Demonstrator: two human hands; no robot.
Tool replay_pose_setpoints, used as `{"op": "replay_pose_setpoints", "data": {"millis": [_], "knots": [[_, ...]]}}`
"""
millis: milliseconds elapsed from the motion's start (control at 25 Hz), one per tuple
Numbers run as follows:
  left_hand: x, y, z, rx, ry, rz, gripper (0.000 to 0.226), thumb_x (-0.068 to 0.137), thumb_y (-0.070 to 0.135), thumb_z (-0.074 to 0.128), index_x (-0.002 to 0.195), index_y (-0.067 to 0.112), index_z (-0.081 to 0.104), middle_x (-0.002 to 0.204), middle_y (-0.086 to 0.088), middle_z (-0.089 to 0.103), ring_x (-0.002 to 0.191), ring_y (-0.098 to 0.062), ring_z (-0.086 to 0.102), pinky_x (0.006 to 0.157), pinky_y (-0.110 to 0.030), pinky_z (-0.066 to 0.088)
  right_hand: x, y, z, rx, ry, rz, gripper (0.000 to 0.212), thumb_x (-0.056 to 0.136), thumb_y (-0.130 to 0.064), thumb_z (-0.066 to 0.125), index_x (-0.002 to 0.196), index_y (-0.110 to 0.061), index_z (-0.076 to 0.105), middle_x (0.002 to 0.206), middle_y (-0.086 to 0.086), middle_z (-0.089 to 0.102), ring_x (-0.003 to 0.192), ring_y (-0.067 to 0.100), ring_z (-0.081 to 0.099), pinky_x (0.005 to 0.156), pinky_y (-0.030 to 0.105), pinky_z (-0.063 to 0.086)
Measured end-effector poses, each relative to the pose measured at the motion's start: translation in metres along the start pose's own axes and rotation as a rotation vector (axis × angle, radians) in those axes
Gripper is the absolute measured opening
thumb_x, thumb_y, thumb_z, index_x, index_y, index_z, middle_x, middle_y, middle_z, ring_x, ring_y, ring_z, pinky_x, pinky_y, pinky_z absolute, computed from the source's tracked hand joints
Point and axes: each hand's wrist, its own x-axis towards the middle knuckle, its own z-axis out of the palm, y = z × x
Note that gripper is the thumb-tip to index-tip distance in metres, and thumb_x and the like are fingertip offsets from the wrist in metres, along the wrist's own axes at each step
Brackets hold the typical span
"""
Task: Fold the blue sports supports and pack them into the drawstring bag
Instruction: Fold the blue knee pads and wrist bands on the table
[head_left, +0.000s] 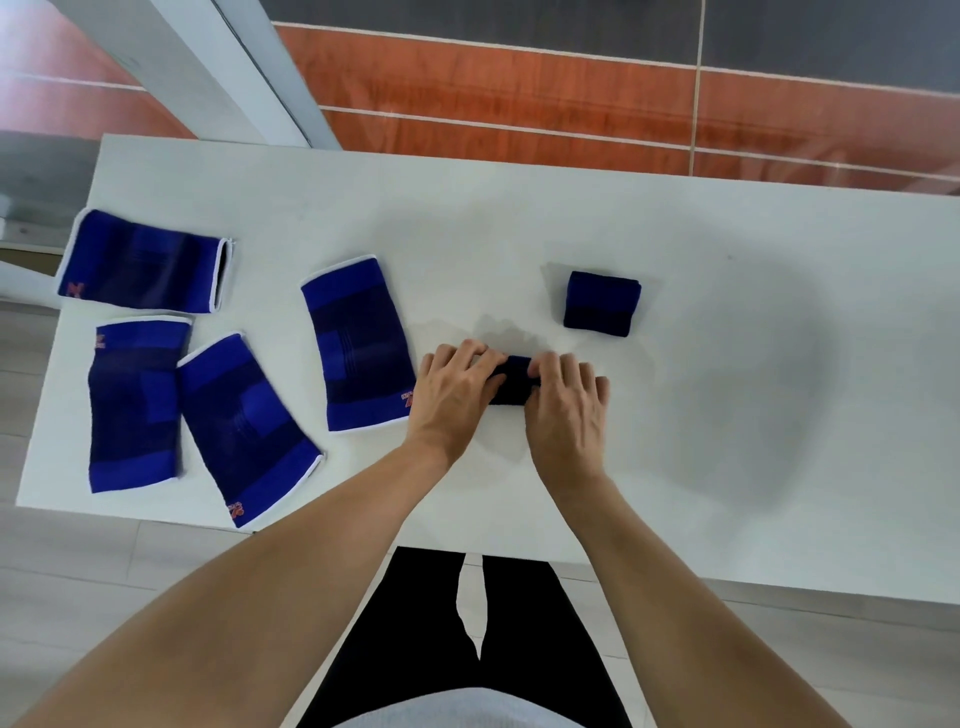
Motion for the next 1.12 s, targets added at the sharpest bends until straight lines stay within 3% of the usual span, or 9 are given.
{"op": "replay_pose_setpoints", "data": {"millis": [80,200,360,480,600,760,840,1000,1120], "knots": [[0.009,-0.001,-0.001,0.02,0.019,-0.016,0.02,0.095,0.026,0.064,0.114,0.02,0.067,0.109,-0.002,0.064,0.091,-0.03,0.056,0.082,-0.044,0.049,-0.011,-0.001,0.001,0.004,-0.017,-0.149,0.035,0.082,-0.002,0.065,0.116,-0.011,0.066,0.121,0.005,0.064,0.106,0.027,0.058,0.094,0.039,0.042],[0.034,-0.006,-0.007,0.041,0.01,-0.053,0.021,0.095,0.029,0.064,0.115,0.023,0.068,0.111,-0.003,0.062,0.094,-0.031,0.056,0.085,-0.045,0.048,-0.012,-0.002,0.005,-0.082,-0.196,-0.152,0.066,0.083,-0.008,0.062,0.147,-0.012,0.048,0.158,0.007,0.04,0.135,0.024,0.047,0.116,0.045,0.031],[0.053,-0.009,-0.021,0.052,0.003,-0.118,0.031,0.098,0.029,0.058,0.128,0.024,0.06,0.12,-0.005,0.058,0.101,-0.031,0.054,0.091,-0.043,0.046,0.027,-0.012,0.004,-0.195,-0.329,-0.134,0.079,0.085,-0.012,0.06,0.158,-0.018,0.029,0.168,0.005,0.019,0.146,0.022,0.033,0.122,0.049,0.018],[0.021,-0.026,-0.034,0.009,0.074,-0.217,0.034,0.098,0.017,0.052,0.132,0.017,0.055,0.127,-0.007,0.055,0.105,-0.032,0.053,0.093,-0.042,0.044,0.057,-0.009,0.002,-0.268,-0.393,-0.107,0.079,0.09,-0.016,0.053,0.161,-0.023,0.017,0.17,0.004,0.006,0.149,0.021,0.023,0.123,0.049,0.01],[-0.037,-0.05,-0.036,0.074,0.096,-0.358,0.041,0.092,0.005,0.051,0.132,0.011,0.055,0.14,-0.012,0.051,0.121,-0.037,0.049,0.103,-0.047,0.043,0.074,-0.004,0.0,-0.3,-0.376,-0.129,0.076,0.091,-0.018,0.053,0.16,-0.021,0.02,0.169,0.006,0.009,0.147,0.024,0.025,0.123,0.047,0.012],[-0.085,-0.056,-0.028,0.076,-0.034,-0.409,0.046,0.098,0.009,0.051,0.144,0.015,0.048,0.157,-0.01,0.04,0.144,-0.035,0.035,0.114,-0.049,0.037,0.068,-0.006,0.002,-0.221,-0.256,-0.167,0.067,0.089,-0.015,0.057,0.153,-0.013,0.038,0.164,0.011,0.028,0.145,0.028,0.034,0.119,0.045,0.023],[-0.093,-0.051,-0.027,0.072,-0.051,-0.39,0.048,0.098,0.011,0.054,0.145,0.017,0.048,0.158,-0.008,0.039,0.145,-0.034,0.036,0.113,-0.047,0.038,0.05,-0.013,0.004,-0.127,-0.223,-0.261,0.061,0.086,-0.01,0.058,0.146,-0.01,0.048,0.157,0.011,0.041,0.139,0.029,0.043,0.115,0.044,0.029],[-0.098,-0.034,-0.026,0.101,-0.072,-0.358,0.049,0.094,0.012,0.062,0.141,0.02,0.054,0.155,-0.004,0.045,0.138,-0.035,0.045,0.106,-0.047,0.042,-0.007,-0.029,0.017,-0.025,-0.361,-0.534,0.055,0.085,-0.011,0.055,0.14,-0.013,0.056,0.146,0.004,0.055,0.131,0.022,0.051,0.112,0.038,0.034],[-0.098,-0.036,-0.032,0.014,-0.085,-0.371,0.045,0.099,0.015,0.054,0.144,0.019,0.049,0.158,-0.003,0.04,0.143,-0.033,0.038,0.113,-0.046,0.038,-0.029,-0.033,0.026,-0.017,-0.401,-0.549,0.057,0.083,-0.009,0.06,0.139,-0.013,0.058,0.145,0.002,0.056,0.132,0.02,0.052,0.112,0.038,0.035]]}}
